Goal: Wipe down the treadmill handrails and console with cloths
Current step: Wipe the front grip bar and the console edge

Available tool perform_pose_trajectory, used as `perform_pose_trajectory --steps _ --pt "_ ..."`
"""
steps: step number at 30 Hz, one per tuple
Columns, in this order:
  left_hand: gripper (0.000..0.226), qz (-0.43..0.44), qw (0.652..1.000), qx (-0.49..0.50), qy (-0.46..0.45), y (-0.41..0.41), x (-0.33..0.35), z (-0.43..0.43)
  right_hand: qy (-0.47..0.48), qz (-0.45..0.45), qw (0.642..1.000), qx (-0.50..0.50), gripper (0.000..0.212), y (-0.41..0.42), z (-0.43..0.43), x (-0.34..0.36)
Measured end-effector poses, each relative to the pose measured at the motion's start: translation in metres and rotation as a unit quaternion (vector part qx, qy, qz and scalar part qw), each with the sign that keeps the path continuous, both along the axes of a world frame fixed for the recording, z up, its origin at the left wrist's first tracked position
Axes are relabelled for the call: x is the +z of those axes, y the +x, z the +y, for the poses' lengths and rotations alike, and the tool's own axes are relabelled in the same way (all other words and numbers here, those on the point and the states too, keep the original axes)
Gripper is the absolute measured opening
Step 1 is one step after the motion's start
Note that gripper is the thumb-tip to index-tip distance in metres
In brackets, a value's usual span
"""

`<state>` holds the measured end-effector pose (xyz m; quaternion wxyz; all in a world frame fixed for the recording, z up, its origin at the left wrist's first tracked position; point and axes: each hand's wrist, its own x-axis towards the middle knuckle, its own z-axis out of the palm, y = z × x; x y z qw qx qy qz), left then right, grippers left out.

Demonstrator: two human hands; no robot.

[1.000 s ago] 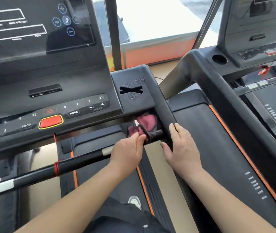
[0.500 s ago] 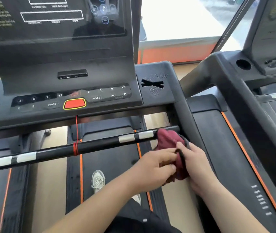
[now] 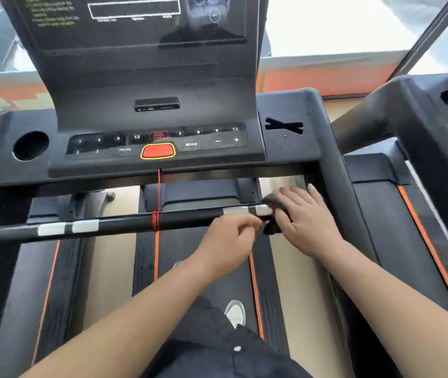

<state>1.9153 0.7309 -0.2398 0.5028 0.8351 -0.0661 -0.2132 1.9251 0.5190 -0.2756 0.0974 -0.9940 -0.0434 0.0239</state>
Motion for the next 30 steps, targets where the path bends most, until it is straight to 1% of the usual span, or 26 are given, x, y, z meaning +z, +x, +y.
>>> perform_pose_trajectory --steps 2,4,6,8,10,12,14,15,17,19,21,22,23,25,27,28,30 --pt "0.032 0.001 1.000 0.023 0.007 0.004 -0.003 0.016 -0.022 0.005 1.000 -0.013 0.041 0.010 0.004 -0.003" --pt "0.032 0.001 0.999 0.033 0.025 0.004 -0.008 0.032 -0.062 0.019 0.997 -0.038 0.045 0.019 0.016 -0.001" --pt "0.029 0.012 0.998 0.038 0.040 0.000 -0.014 0.047 -0.096 0.008 0.993 -0.069 0.049 0.023 0.034 -0.002" --pt "0.029 0.013 0.998 0.031 0.054 -0.006 -0.018 0.062 -0.085 -0.024 0.991 -0.098 0.049 0.021 0.053 -0.005" --pt "0.031 0.008 0.998 0.007 0.068 -0.011 -0.021 0.076 -0.045 -0.045 0.992 -0.107 0.049 0.019 0.077 -0.008" --pt "0.031 -0.001 0.997 -0.018 0.077 -0.013 -0.020 0.091 -0.014 -0.093 0.991 -0.091 0.044 0.021 0.111 -0.011" --pt "0.029 -0.026 0.996 -0.024 0.085 -0.009 -0.017 0.111 -0.003 -0.110 0.992 -0.063 0.037 0.024 0.157 -0.016" --pt "0.028 -0.039 0.994 -0.014 0.100 -0.005 -0.014 0.124 0.000 -0.106 0.993 -0.048 0.034 0.024 0.181 -0.017" --pt "0.027 -0.056 0.988 0.039 0.135 0.003 -0.009 0.154 0.006 -0.095 0.995 -0.035 0.029 0.023 0.220 -0.019" --pt "0.029 -0.080 0.981 0.077 0.160 0.010 -0.006 0.186 -0.005 -0.084 0.996 -0.006 0.029 0.025 0.229 -0.018" --pt "0.027 -0.085 0.978 0.069 0.177 0.013 -0.006 0.209 -0.032 -0.077 0.996 0.039 0.032 0.026 0.212 -0.017" --pt "0.025 -0.076 0.981 0.051 0.173 0.014 -0.008 0.216 -0.047 -0.066 0.996 0.043 0.032 0.026 0.199 -0.014" --pt "0.025 -0.065 0.984 0.029 0.163 0.014 -0.009 0.221 -0.069 -0.051 0.996 0.032 0.032 0.028 0.186 -0.010" --pt "0.027 -0.041 0.989 -0.014 0.143 0.012 -0.013 0.225 -0.121 -0.008 0.992 -0.030 0.034 0.030 0.167 -0.002" --pt "0.027 -0.028 0.991 -0.034 0.128 0.009 -0.016 0.230 -0.151 0.017 0.984 -0.095 0.042 0.035 0.167 -0.001" --pt "0.027 -0.024 0.991 -0.036 0.125 0.008 -0.017 0.233 -0.148 0.010 0.982 -0.117 0.045 0.037 0.176 -0.002" --pt "0.028 -0.009 0.991 -0.037 0.125 0.007 -0.019 0.243 -0.107 -0.008 0.983 -0.150 0.041 0.032 0.212 -0.010"
